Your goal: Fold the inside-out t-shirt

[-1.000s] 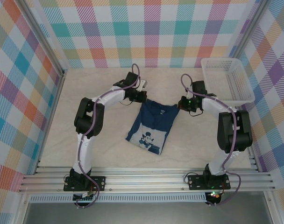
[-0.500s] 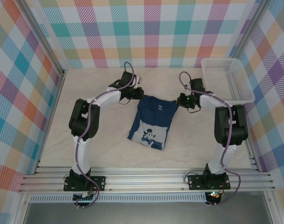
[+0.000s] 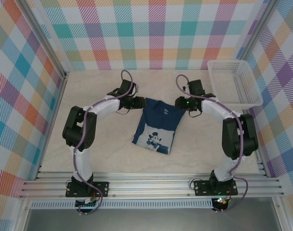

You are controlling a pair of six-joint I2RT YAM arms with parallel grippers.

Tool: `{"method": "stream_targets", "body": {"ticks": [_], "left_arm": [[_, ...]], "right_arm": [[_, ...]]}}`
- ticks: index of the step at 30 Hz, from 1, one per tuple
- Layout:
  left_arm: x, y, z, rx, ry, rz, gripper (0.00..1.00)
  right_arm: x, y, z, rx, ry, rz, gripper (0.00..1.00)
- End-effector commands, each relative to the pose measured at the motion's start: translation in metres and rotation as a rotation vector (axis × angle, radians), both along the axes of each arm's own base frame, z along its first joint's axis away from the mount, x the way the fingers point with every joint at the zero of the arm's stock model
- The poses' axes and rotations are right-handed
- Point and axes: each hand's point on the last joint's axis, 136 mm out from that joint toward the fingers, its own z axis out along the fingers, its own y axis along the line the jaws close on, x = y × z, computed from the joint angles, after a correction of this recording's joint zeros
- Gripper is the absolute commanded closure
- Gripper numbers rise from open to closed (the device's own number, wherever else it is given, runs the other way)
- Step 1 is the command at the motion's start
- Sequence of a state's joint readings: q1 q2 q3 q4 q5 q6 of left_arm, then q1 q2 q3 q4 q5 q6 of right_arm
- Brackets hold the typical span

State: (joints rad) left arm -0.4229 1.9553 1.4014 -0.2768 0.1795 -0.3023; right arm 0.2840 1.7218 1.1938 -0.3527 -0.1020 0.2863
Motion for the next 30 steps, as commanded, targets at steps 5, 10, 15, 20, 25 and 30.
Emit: {"method": "stream_targets", "body": {"ticks": [5, 10, 15, 20, 25, 30], "left_arm": [[-0.014, -0.036, -0.010, -0.171, 0.083, -0.096, 0.49], [-0.006, -0.045, -0.022, -0.149, 0.104, -0.119, 0.58], [-0.003, -0.044, -0.034, -0.126, 0.121, -0.115, 0.75], [-0.003, -0.036, -0.030, -0.102, 0.104, -0.102, 0.97], [-0.007, -0.015, -0.017, -0.101, 0.075, -0.060, 1.00], [-0.014, -0.004, -0.011, -0.108, 0.061, -0.028, 1.00]], "right_arm": [[-0.028, -0.006, -0.035, -0.038, 0.141, -0.073, 0.56], [-0.018, -0.005, -0.050, -0.038, 0.167, -0.101, 0.56], [-0.008, 0.006, -0.057, 0.001, 0.175, -0.086, 0.65], [0.003, 0.008, -0.049, 0.001, 0.141, -0.074, 0.88], [0.005, 0.006, -0.028, -0.005, 0.076, -0.066, 0.98], [0.003, 0.005, -0.019, 0.002, 0.051, -0.062, 1.00]]}}
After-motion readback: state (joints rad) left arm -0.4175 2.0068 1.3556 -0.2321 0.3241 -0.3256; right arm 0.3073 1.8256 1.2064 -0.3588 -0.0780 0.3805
